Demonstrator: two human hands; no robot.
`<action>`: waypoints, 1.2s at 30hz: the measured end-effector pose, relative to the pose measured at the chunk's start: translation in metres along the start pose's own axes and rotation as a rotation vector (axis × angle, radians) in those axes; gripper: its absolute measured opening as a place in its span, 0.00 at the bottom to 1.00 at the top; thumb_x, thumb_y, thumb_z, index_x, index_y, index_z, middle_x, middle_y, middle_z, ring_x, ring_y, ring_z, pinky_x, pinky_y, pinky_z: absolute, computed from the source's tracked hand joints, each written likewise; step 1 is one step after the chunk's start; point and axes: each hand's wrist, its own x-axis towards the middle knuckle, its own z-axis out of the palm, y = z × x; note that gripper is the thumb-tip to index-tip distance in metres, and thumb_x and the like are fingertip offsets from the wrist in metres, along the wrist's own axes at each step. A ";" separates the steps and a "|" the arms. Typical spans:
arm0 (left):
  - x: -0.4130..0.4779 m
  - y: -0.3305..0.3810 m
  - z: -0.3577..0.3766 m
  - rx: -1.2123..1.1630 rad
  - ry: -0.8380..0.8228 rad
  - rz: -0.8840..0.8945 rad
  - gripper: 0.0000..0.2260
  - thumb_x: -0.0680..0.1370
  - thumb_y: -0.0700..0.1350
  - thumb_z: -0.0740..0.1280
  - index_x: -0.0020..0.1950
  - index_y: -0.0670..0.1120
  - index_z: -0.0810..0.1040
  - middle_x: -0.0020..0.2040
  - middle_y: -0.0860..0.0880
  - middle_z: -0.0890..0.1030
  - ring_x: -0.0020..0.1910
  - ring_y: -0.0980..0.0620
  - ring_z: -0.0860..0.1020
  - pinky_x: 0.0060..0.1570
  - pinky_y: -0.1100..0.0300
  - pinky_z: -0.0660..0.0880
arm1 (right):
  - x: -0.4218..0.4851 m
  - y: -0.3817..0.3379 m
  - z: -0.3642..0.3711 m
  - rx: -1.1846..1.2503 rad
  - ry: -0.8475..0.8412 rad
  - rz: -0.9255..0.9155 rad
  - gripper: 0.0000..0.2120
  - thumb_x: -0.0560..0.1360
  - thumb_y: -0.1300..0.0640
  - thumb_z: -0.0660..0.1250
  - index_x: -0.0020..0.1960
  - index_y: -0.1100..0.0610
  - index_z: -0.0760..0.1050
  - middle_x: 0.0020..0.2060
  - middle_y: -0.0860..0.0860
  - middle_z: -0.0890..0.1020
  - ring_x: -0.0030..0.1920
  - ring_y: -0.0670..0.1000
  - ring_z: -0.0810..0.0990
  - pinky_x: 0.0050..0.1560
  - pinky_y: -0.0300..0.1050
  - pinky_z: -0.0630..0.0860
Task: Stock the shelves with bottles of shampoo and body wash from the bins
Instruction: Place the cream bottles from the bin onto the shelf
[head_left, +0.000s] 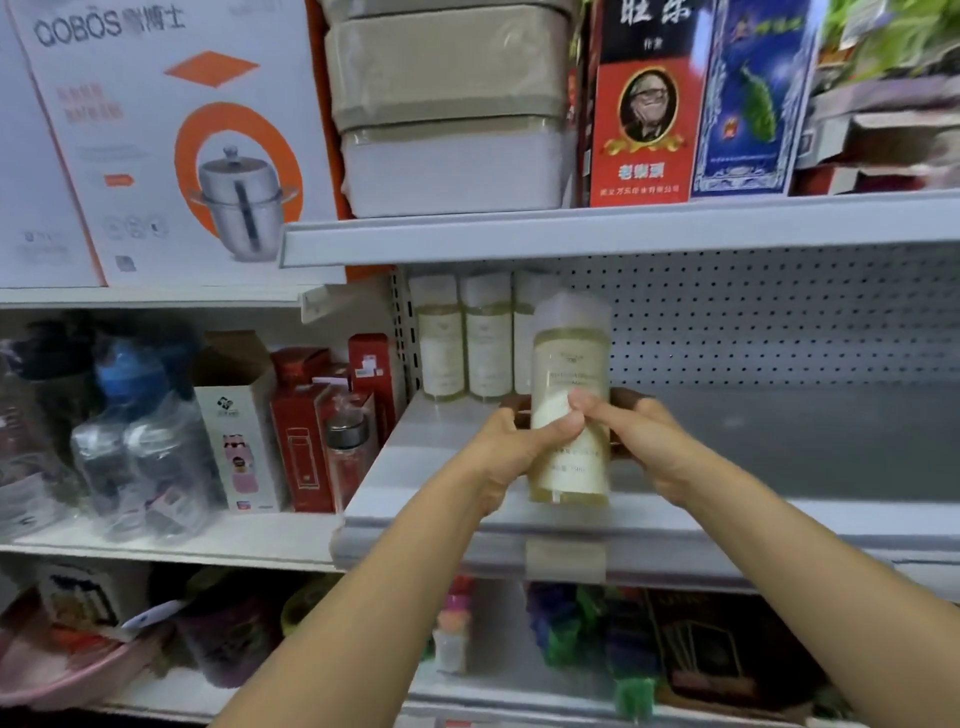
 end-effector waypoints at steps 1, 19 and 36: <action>0.011 -0.003 0.003 0.014 -0.001 0.011 0.25 0.71 0.46 0.78 0.65 0.48 0.72 0.59 0.46 0.82 0.58 0.47 0.82 0.60 0.50 0.78 | 0.008 0.003 -0.008 -0.015 -0.002 -0.009 0.25 0.68 0.45 0.75 0.60 0.54 0.77 0.49 0.51 0.86 0.50 0.52 0.85 0.53 0.49 0.80; 0.163 -0.036 0.042 0.160 0.158 0.070 0.29 0.71 0.35 0.76 0.67 0.45 0.67 0.61 0.46 0.78 0.60 0.47 0.79 0.57 0.54 0.79 | 0.128 0.041 -0.053 -0.315 0.172 -0.090 0.31 0.69 0.53 0.77 0.66 0.56 0.66 0.59 0.51 0.79 0.56 0.52 0.80 0.54 0.50 0.79; 0.224 -0.039 0.044 0.195 0.186 -0.083 0.39 0.67 0.47 0.77 0.75 0.47 0.64 0.68 0.46 0.73 0.66 0.46 0.74 0.66 0.50 0.73 | 0.215 0.047 -0.056 -0.396 0.231 -0.044 0.31 0.72 0.52 0.75 0.68 0.58 0.66 0.63 0.54 0.78 0.62 0.55 0.78 0.60 0.50 0.76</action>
